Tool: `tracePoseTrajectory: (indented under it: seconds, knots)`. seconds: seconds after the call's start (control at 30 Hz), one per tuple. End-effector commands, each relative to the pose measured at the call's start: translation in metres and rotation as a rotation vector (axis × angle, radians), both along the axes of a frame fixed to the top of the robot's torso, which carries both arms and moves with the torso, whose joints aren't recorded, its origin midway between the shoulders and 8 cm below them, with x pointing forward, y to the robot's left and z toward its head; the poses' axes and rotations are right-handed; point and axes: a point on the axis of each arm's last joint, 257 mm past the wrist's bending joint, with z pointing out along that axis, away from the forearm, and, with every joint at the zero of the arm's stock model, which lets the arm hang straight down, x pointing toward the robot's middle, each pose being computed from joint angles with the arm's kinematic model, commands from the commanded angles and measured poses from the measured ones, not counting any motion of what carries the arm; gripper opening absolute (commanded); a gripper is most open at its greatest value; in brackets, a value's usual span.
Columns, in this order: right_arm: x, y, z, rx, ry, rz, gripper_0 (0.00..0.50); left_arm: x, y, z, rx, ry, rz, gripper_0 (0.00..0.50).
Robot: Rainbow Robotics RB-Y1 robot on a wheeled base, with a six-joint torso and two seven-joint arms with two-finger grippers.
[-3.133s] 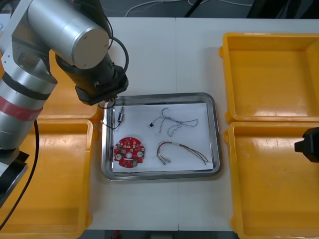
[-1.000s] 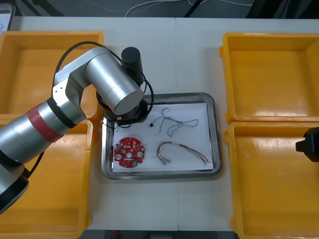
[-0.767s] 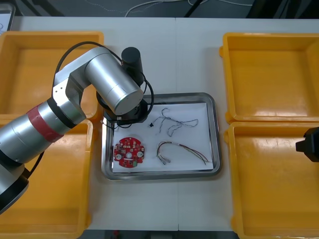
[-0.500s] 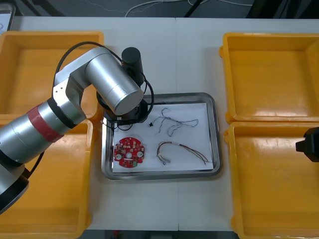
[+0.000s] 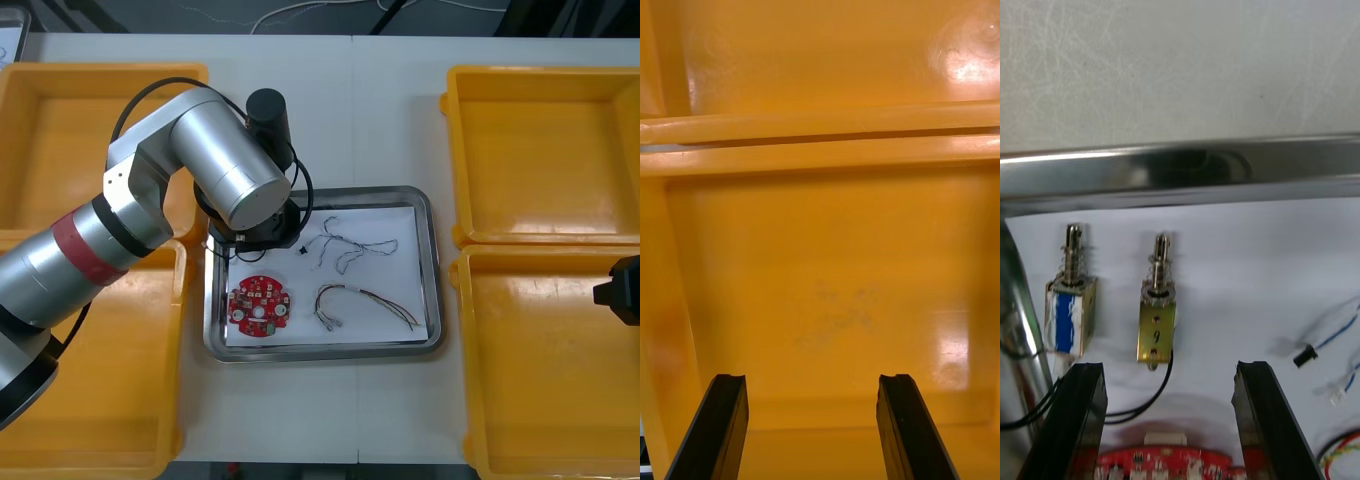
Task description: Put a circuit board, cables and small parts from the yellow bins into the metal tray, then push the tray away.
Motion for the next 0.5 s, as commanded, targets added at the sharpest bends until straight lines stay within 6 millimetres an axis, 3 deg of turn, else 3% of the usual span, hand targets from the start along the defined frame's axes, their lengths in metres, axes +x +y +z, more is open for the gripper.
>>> tracePoseTrajectory:
  seconds: [0.03, 0.27, 0.5]
  knots:
    - [-0.006, -0.006, 0.002, -0.063, 0.003, 0.029, 0.500, -0.008, -0.016, 0.039, -0.022, -0.005, -0.060, 0.500]
    - [-0.006, -0.006, 0.002, -0.063, 0.003, 0.029, 0.500, -0.015, -0.001, 0.070, -0.013, -0.007, -0.051, 0.500]
    - [-0.006, -0.006, 0.002, -0.063, 0.003, 0.029, 0.500, -0.018, 0.024, 0.115, -0.011, -0.044, -0.067, 0.500]
